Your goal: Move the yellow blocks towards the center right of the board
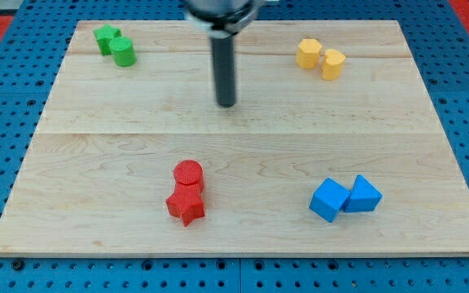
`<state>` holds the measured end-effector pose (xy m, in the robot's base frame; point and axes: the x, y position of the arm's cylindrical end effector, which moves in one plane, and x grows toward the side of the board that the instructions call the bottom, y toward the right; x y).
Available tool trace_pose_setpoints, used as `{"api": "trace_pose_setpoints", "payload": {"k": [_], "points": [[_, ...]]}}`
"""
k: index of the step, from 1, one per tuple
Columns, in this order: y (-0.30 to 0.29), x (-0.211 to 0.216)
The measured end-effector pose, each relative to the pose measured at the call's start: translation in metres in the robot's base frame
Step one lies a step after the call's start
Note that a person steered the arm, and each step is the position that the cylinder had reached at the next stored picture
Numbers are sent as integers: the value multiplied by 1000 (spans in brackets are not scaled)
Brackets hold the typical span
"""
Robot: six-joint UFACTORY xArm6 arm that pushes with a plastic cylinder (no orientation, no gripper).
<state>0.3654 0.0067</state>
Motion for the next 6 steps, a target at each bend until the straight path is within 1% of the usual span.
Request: {"api": "trace_pose_setpoints", "payload": {"k": [1, 2, 3, 4, 5, 6], "points": [[27, -37], [19, -68], [42, -105], [67, -125], [93, -91], [113, -74]]}}
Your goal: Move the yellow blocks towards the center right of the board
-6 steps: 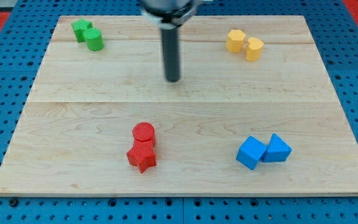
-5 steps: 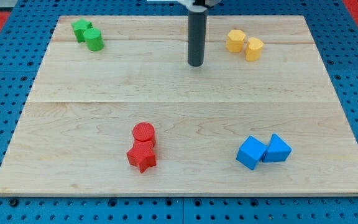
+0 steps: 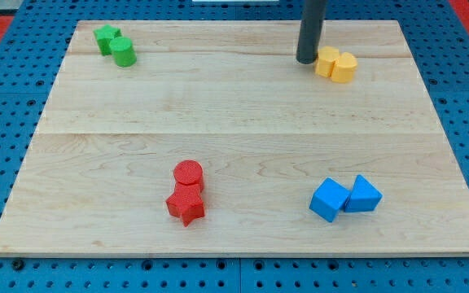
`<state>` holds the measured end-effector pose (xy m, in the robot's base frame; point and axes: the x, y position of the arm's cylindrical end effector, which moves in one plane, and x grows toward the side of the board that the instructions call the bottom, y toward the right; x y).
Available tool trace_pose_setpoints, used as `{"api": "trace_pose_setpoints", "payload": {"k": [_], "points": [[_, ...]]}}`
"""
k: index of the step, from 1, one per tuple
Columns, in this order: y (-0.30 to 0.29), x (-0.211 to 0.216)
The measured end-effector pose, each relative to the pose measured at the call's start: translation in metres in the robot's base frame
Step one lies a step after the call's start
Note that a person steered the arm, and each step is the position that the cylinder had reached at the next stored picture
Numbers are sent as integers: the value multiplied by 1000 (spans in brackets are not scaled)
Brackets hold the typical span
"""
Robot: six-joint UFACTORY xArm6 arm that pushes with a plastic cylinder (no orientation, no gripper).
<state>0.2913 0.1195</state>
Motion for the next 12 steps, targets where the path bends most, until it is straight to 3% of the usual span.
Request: {"api": "trace_pose_setpoints", "payload": {"k": [3, 6, 7, 8, 9, 10, 11, 12], "points": [[31, -41], [50, 5], [113, -34], [116, 0], [84, 34], [79, 89], [102, 76], [131, 28]]}}
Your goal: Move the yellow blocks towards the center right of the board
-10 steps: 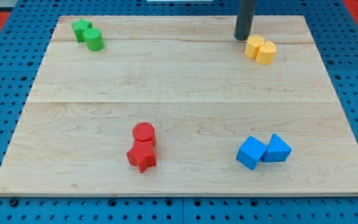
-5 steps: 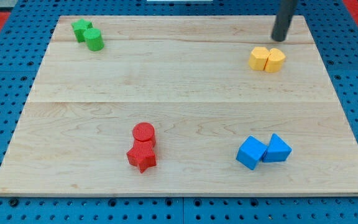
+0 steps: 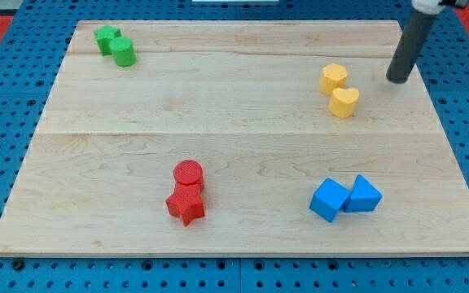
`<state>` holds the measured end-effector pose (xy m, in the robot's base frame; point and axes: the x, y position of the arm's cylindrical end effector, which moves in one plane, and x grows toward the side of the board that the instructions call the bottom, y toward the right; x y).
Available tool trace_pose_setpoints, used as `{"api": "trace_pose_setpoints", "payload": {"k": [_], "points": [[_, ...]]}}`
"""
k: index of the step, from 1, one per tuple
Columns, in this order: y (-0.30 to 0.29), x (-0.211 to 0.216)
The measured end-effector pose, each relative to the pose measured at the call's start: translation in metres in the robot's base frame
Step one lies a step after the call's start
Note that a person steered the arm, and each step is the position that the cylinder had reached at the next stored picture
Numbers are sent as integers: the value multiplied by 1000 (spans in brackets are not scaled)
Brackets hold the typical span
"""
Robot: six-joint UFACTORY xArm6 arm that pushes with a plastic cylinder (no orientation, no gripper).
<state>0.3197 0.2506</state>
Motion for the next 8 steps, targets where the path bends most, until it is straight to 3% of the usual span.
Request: {"api": "trace_pose_setpoints", "payload": {"k": [2, 4, 8], "points": [[-135, -3], [-122, 43], [-147, 29]]}}
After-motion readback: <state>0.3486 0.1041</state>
